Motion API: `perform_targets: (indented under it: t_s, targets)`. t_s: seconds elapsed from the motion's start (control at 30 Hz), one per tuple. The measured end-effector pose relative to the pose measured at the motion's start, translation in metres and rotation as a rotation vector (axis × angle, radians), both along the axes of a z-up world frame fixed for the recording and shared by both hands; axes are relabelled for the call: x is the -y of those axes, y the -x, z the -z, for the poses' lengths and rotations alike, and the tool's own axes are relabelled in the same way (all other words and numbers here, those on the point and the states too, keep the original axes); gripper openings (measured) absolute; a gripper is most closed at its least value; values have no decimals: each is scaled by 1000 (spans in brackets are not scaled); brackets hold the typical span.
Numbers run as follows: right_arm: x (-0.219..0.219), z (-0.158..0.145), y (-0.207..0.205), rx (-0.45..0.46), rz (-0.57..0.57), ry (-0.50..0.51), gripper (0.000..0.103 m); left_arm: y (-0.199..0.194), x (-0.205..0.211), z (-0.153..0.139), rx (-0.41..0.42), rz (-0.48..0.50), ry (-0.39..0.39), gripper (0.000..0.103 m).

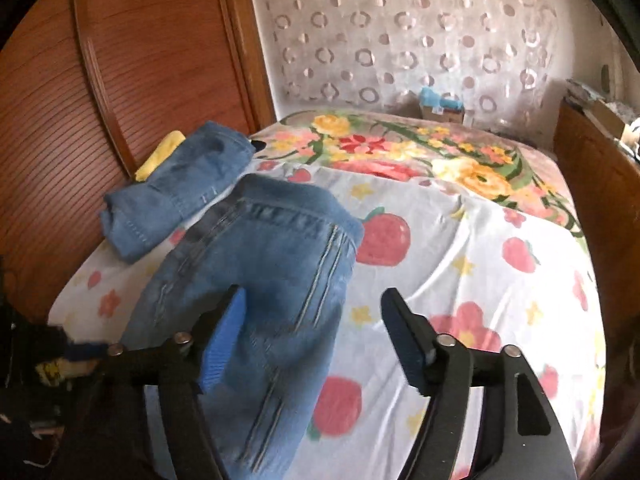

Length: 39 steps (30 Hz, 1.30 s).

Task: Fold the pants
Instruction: 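Grasp the folded jeans with both grippers and lift them off the sheet, then carry the jeans onto the folded denim stack beside the yellow toy and release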

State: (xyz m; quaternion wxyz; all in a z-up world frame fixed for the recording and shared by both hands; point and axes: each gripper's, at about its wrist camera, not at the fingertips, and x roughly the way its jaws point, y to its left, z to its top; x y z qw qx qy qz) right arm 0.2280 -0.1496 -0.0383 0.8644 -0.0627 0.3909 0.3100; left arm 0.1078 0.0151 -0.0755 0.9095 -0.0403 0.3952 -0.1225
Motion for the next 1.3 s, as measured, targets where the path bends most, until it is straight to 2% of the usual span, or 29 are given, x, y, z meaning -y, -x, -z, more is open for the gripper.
perform_targets:
  t_s: [0.13,0.3,0.43,0.53,0.6,0.63,0.67,0.7,0.73,0.77,0.9,1.1,1.3]
  targets:
    - [-9,22,-16,-83,-30,-17,79,0,-5,3,-14,2,53,28]
    - [-21,44,-23,-170,-78,-56,78,8,-3,5,-13,2,62,28]
    - [-14,52,-28,-227,-83,-107,80,12,-5,9,-22,-5,114,28]
    - [-15,52,-28,-257,-100,-112,80,10,-4,7,-17,-3,116,27]
    - [-19,53,-27,-276,-120,-118,71,11,-3,6,-20,17,140,14]
    - [-21,53,-25,-287,-139,-123,63,11,-2,5,-20,28,152,5]
    - [-22,51,-24,-288,-143,-128,50,9,-2,4,-19,32,149,1]
    - [-23,49,-23,-291,-150,-137,43,10,0,2,-15,35,134,1]
    - [-22,43,-22,-288,-162,-152,29,13,1,0,-7,35,129,0]
    - [-20,32,-19,-279,-173,-180,24,14,0,-3,-2,39,144,0]
    - [-30,-19,0,-197,-185,-186,22,21,-5,-22,45,46,173,0]
    - [-68,-93,17,-112,-232,-181,22,25,-32,-68,157,18,205,0]
    - [-115,-137,9,-58,-263,-186,22,22,-87,-105,270,-75,194,0]
